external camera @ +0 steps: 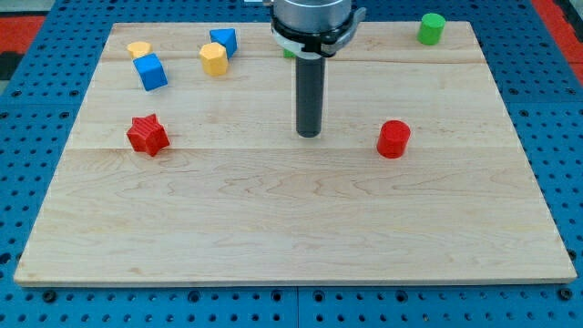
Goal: Push the red circle towards center right
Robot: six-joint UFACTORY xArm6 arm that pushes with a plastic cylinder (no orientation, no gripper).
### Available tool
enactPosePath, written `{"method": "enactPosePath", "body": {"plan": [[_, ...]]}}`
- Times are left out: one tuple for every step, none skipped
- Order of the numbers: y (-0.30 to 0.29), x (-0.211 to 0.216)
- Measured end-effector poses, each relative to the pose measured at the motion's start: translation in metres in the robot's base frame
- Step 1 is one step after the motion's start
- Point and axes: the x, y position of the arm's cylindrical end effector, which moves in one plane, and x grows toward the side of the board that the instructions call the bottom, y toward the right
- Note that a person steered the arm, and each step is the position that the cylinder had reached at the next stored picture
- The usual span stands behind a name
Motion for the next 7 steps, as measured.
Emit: {"method": "enactPosePath", "body": {"plan": [[0.002,0.0],[0.003,0.0],[0.018,0.003],[0.033,0.003],[0.036,0.021],[0.057,0.028],[0.092,0.015]]}}
